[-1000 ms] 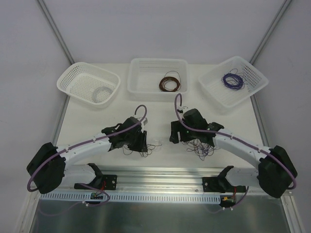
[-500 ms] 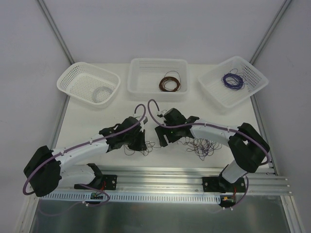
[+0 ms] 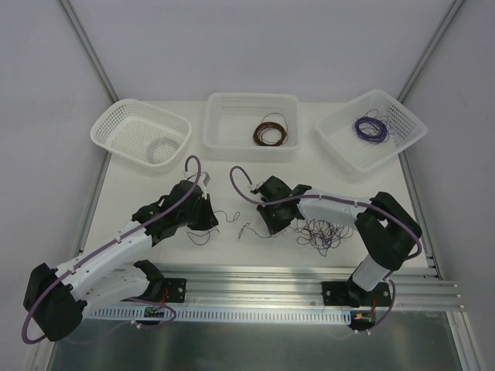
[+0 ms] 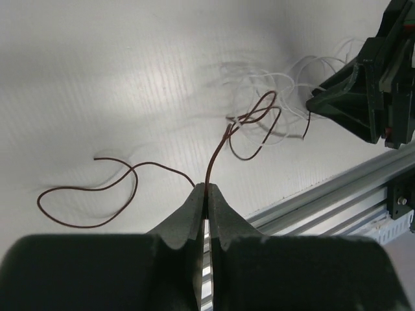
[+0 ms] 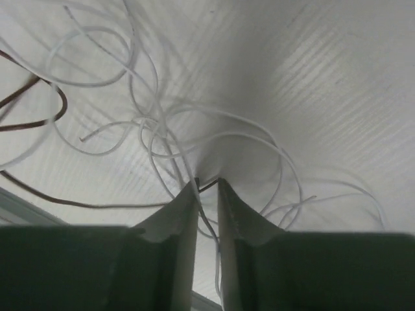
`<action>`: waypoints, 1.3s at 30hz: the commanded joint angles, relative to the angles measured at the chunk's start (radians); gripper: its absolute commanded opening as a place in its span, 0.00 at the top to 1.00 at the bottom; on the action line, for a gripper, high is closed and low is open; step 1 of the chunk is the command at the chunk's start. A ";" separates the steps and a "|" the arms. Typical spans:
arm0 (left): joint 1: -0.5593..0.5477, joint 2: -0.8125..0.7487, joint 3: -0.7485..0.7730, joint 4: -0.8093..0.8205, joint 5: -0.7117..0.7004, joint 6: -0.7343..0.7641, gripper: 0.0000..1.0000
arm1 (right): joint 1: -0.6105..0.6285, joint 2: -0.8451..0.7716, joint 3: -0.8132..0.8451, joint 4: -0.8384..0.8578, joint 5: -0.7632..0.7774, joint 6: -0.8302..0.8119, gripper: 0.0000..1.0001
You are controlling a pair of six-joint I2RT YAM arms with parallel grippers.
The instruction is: Untangle the cables
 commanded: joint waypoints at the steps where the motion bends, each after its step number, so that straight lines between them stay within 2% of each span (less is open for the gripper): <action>1: 0.040 -0.070 0.044 -0.086 -0.069 -0.017 1.00 | -0.006 0.000 0.031 -0.068 0.050 -0.005 0.83; 3: 0.070 -0.098 0.067 -0.138 -0.102 -0.008 1.00 | -0.018 -0.015 0.012 -0.074 0.085 0.002 0.99; 8: 0.149 -0.156 0.162 -0.286 -0.231 0.030 1.00 | -0.078 -0.118 -0.051 -0.092 0.134 0.018 0.99; 13: 0.288 -0.173 0.259 -0.422 -0.362 0.087 1.00 | -0.235 -0.254 -0.149 -0.108 0.119 0.045 0.99; 19: 0.451 -0.155 0.343 -0.485 -0.431 0.130 1.00 | -0.441 -0.471 -0.210 -0.111 0.020 0.085 0.99; 24: 0.529 -0.133 0.392 -0.499 -0.461 0.161 1.00 | -0.573 -0.587 -0.218 -0.128 -0.023 0.117 0.99; 29: 0.601 -0.116 0.421 -0.501 -0.420 0.173 1.00 | -0.634 -0.675 -0.187 -0.175 -0.093 0.111 0.99; 32: 0.609 -0.116 0.443 -0.499 -0.379 0.162 1.00 | -0.648 -0.710 -0.167 -0.192 -0.140 0.113 0.99; 36: 0.609 -0.124 0.414 -0.444 -0.158 0.156 1.00 | -0.648 -0.742 -0.163 -0.172 -0.235 0.134 0.97; 39: 0.609 -0.135 0.350 -0.389 -0.058 0.164 1.00 | -0.639 -0.723 -0.167 -0.169 -0.280 0.134 0.88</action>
